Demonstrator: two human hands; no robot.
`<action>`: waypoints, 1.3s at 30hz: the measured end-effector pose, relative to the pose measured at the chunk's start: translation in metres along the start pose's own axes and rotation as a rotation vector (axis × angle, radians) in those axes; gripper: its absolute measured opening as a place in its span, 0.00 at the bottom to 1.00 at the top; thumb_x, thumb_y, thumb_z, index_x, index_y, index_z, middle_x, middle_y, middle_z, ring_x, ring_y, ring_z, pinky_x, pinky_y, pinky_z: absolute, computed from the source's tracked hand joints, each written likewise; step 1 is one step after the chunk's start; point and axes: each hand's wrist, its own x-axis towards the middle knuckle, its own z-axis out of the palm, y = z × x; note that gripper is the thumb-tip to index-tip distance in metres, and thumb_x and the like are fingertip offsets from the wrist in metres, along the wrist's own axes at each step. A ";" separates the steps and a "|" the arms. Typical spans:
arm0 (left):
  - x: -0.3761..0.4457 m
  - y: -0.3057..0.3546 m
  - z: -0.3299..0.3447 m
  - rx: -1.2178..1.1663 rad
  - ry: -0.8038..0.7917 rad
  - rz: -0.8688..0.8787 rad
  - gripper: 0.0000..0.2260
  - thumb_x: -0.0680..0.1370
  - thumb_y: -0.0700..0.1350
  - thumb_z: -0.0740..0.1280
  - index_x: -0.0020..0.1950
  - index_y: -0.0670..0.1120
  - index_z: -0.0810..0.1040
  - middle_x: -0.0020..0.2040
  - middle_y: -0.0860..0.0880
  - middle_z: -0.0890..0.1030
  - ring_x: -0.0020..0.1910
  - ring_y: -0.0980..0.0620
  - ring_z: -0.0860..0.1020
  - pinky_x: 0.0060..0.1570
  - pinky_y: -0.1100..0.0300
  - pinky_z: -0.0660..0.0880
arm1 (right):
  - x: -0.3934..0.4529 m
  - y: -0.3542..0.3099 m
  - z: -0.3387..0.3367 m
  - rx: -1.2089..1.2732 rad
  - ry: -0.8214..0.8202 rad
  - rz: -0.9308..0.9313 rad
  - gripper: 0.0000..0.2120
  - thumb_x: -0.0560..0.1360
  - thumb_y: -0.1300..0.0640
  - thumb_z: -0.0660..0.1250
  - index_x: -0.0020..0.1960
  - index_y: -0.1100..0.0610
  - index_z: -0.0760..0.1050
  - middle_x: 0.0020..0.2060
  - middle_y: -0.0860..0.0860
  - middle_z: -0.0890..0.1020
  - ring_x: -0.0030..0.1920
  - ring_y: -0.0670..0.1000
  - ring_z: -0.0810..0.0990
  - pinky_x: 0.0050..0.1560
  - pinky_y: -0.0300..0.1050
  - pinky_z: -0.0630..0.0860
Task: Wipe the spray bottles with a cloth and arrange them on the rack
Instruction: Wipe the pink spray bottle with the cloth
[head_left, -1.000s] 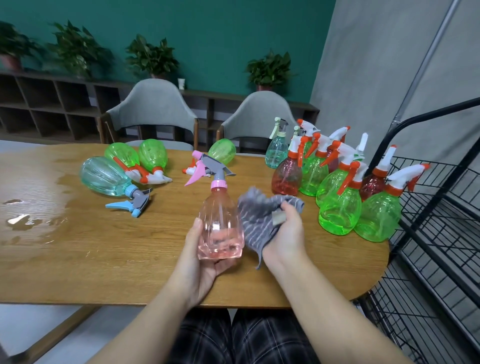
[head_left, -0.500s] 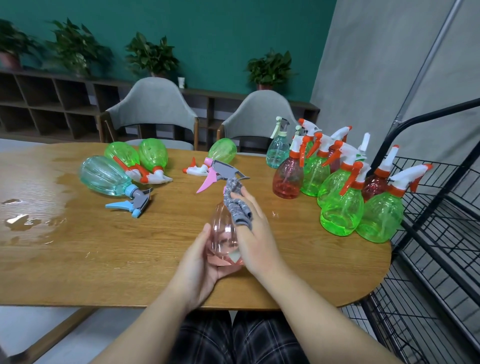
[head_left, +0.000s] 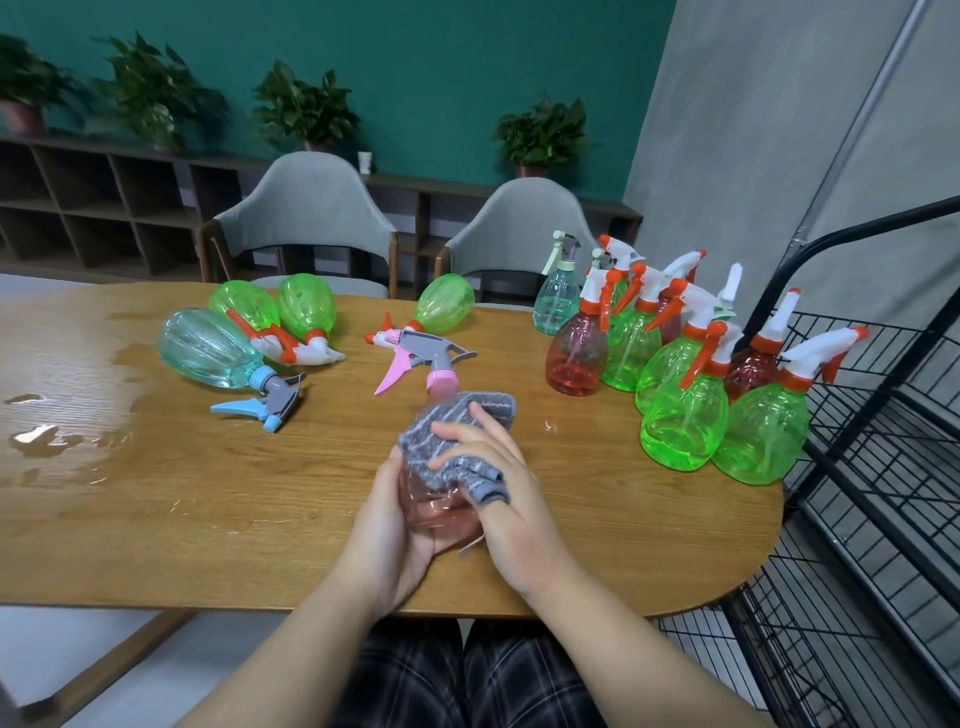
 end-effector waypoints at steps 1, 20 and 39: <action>0.000 0.000 0.000 0.003 0.004 0.003 0.22 0.84 0.54 0.50 0.68 0.46 0.75 0.61 0.40 0.81 0.55 0.44 0.82 0.50 0.48 0.79 | -0.001 0.001 -0.001 0.023 -0.008 -0.023 0.08 0.75 0.56 0.65 0.52 0.52 0.80 0.61 0.40 0.78 0.74 0.43 0.60 0.72 0.38 0.56; -0.009 0.005 0.000 0.005 -0.089 0.009 0.34 0.70 0.63 0.70 0.68 0.43 0.73 0.59 0.37 0.81 0.52 0.40 0.83 0.44 0.49 0.83 | 0.019 -0.033 -0.035 0.820 0.510 0.693 0.08 0.76 0.59 0.64 0.53 0.62 0.76 0.46 0.60 0.82 0.42 0.58 0.82 0.50 0.54 0.77; -0.003 -0.001 0.000 0.161 -0.083 -0.012 0.29 0.74 0.61 0.58 0.69 0.44 0.74 0.60 0.39 0.82 0.56 0.43 0.81 0.44 0.46 0.81 | 0.001 0.002 -0.008 -0.213 0.067 -0.021 0.21 0.63 0.67 0.58 0.52 0.57 0.80 0.61 0.32 0.73 0.73 0.39 0.58 0.70 0.31 0.51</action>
